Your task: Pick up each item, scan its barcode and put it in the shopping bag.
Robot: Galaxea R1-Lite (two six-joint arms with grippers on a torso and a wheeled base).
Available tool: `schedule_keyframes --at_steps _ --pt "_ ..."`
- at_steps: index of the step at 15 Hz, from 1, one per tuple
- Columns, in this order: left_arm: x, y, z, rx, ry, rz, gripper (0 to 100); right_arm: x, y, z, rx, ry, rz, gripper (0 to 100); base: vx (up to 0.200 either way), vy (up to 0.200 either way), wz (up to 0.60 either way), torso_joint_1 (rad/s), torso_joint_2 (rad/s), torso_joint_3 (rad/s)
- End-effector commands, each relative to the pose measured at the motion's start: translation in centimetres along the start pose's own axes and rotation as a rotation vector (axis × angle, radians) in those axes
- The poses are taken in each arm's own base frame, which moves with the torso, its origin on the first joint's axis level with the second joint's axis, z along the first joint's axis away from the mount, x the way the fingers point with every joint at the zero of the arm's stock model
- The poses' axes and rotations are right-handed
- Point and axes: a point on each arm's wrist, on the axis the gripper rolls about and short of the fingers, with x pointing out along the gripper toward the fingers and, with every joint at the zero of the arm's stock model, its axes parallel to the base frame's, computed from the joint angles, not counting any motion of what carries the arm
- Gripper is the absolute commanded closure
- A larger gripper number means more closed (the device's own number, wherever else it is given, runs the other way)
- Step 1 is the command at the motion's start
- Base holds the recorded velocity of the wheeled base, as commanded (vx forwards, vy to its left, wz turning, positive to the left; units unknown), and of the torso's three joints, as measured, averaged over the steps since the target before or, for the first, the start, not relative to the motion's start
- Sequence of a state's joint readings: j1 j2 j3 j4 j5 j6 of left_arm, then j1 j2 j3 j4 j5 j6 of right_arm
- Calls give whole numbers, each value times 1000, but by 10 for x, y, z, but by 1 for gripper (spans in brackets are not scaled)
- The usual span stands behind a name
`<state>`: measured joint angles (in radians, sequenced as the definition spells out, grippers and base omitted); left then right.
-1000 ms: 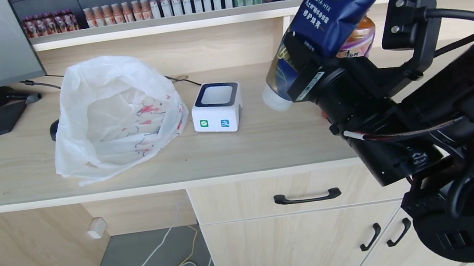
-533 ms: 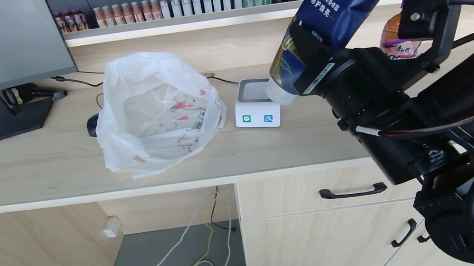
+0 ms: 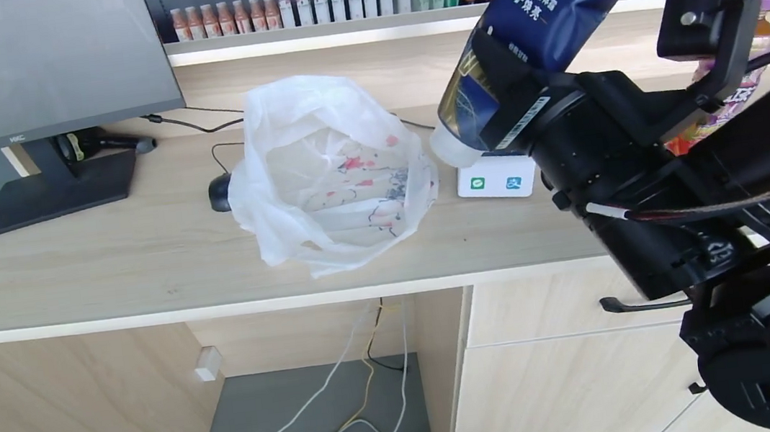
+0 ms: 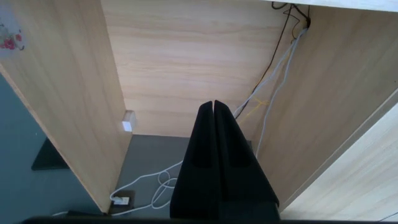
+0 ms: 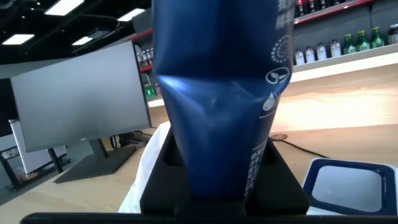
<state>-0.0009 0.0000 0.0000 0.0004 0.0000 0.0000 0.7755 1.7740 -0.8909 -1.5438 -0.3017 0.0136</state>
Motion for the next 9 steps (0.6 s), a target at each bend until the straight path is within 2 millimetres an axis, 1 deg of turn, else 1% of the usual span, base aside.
schedule_keyframes --at_steps 1,2,4,5,6,7,8,9 --pt "0 0 0 0 0 1 100 -2 -3 2 5 -11 0 100 0 0 0 0 0 0" --pt "0 0 0 0 0 1 100 -2 -5 1 -1 -12 21 100 0 0 0 0 0 0" --pt "0 0 0 0 0 1 100 2 -18 -5 -29 -4 39 100 0 0 0 0 0 0" --pt "0 0 0 0 0 1 100 8 -34 -11 -48 6 60 100 0 0 0 0 0 0" --pt "0 0 0 0 0 1 100 10 -46 -14 -49 19 87 100 0 0 0 0 0 0" --pt "0 0 0 0 0 1 100 11 -51 -15 -49 28 108 100 0 0 0 0 0 0" --pt "0 0 0 0 0 1 100 13 -65 -22 -48 53 142 100 0 0 0 0 0 0" --pt "0 0 0 0 0 1 100 15 -74 -24 -36 65 167 100 0 0 0 0 0 0"
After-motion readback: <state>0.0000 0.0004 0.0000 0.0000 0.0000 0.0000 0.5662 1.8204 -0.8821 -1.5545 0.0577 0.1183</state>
